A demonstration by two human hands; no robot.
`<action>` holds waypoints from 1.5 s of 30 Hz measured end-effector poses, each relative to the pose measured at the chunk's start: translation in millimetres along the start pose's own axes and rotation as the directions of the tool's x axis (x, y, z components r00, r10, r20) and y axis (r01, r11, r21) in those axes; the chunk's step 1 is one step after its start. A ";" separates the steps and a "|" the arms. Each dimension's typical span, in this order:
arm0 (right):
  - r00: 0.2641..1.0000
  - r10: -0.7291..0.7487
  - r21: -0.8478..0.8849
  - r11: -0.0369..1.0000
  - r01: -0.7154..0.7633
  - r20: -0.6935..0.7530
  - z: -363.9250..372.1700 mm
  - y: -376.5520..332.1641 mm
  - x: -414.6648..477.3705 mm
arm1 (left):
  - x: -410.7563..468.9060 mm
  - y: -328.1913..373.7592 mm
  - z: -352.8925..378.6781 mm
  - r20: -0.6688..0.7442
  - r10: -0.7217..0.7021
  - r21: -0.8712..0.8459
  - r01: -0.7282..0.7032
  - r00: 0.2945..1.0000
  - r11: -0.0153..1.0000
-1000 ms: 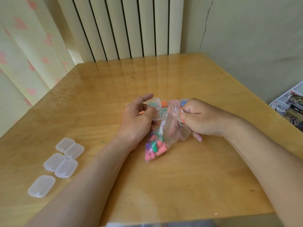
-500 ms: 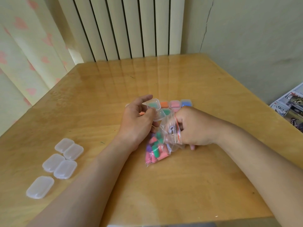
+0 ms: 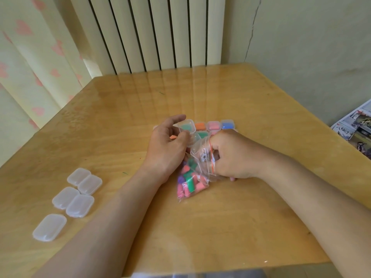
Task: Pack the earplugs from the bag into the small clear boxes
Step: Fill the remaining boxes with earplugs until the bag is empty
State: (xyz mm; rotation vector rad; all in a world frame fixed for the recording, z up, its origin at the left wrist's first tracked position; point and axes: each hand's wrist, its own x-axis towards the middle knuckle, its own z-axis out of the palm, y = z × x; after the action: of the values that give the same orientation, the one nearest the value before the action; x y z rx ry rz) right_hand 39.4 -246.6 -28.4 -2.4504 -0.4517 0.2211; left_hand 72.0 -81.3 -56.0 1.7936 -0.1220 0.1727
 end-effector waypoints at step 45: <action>0.789 0.020 0.548 0.731 0.407 -0.614 -38.7 19.4 -0.4 | -8.1 8.5 -1.5 0.044 0.030 -0.099 -0.026 0.999 0.995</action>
State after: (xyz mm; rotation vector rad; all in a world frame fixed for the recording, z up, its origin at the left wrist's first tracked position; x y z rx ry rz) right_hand 54.4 -282.7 -9.8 -1.6129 -0.2884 -0.4177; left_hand 62.4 -81.9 -49.1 1.6986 -0.1851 0.1441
